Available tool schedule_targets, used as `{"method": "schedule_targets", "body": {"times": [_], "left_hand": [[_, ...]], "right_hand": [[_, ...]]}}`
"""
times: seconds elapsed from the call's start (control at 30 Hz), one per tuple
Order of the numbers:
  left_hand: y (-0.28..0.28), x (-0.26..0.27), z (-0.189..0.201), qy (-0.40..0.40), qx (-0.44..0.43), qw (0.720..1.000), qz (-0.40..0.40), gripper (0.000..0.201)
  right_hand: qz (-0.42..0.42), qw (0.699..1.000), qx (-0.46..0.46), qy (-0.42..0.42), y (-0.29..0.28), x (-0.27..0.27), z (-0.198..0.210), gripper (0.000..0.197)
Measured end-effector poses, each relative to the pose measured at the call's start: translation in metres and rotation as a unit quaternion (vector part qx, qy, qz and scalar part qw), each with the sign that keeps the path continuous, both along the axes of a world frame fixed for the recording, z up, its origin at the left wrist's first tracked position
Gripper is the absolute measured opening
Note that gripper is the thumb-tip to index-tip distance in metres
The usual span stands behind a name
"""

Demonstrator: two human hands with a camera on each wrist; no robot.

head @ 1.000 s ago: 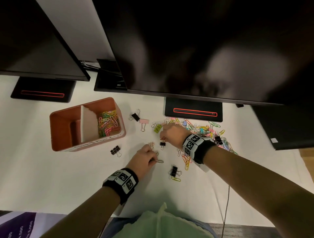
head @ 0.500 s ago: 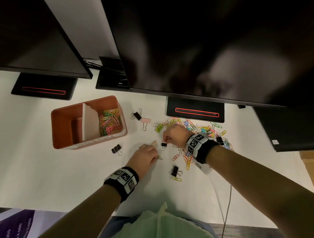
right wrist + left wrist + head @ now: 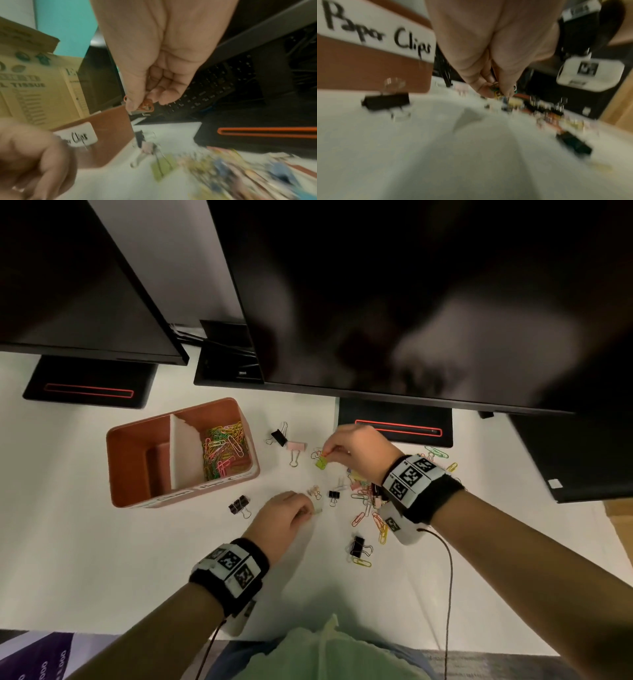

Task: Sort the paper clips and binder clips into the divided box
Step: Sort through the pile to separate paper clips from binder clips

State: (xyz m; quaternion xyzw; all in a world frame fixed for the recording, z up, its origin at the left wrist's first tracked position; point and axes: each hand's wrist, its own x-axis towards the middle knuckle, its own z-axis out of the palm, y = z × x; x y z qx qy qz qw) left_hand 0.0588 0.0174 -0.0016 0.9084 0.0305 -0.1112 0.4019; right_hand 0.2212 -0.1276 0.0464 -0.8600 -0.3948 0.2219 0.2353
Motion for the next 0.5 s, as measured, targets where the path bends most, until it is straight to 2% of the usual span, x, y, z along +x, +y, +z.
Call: {"method": "schedule_targets", "body": {"times": [0.1, 0.2, 0.33, 0.43, 0.5], "left_hand": [[0.029, 0.004, 0.044, -0.065, -0.022, 0.995, 0.078, 0.007], [0.075, 0.012, 0.076, -0.11, 0.009, 0.979, 0.172, 0.012], [0.126, 0.026, 0.075, -0.028, 0.065, 0.967, 0.245, 0.017], [0.139, 0.03, 0.071, 0.039, 0.1, 0.966, 0.233, 0.025], [0.138, 0.03, 0.076, 0.029, 0.136, 0.966, 0.217, 0.03]], "right_hand": [[-0.001, 0.999, 0.051, 0.004, 0.031, -0.006, 0.013, 0.015], [-0.001, 0.994, 0.106, 0.002, 0.074, -0.018, 0.022, 0.013], [-0.005, 0.996, 0.088, 0.029, 0.131, -0.038, 0.024, 0.015], [-0.008, 0.999, 0.02, 0.049, 0.157, -0.044, 0.017, 0.027], [-0.01, 0.998, 0.0, 0.06, 0.159, -0.044, 0.015, 0.034]]}}
